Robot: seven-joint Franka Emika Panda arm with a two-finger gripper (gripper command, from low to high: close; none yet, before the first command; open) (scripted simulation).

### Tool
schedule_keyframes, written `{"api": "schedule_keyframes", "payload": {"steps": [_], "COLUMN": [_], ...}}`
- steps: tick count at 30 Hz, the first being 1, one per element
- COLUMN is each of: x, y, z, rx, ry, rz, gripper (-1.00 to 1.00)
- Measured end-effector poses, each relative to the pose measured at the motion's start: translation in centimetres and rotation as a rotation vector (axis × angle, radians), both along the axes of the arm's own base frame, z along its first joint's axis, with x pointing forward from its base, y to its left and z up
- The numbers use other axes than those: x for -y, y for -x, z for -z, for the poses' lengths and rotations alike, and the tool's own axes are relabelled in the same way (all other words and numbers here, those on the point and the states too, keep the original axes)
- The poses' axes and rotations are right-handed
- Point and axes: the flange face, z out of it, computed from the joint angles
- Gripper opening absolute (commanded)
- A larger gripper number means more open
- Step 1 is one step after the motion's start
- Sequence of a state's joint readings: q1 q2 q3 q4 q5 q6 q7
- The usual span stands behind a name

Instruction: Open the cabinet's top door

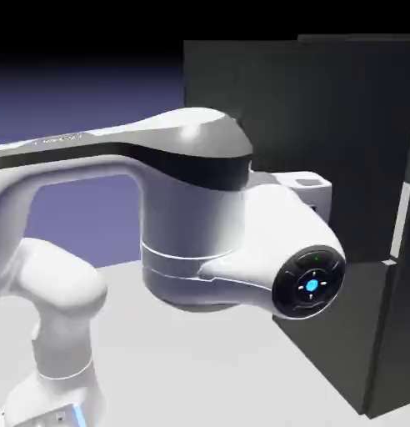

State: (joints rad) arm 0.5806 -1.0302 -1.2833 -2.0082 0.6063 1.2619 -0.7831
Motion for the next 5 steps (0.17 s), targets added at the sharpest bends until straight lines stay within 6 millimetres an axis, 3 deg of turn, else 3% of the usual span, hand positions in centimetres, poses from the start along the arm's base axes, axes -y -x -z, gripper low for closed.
{"api": "schedule_keyframes", "payload": {"steps": [5], "x": [3.3], "y": [-1.2], "z": [0.0], "rx": [0.000], "ry": [0.000], "rz": [-0.107], "gripper": [-1.00]}}
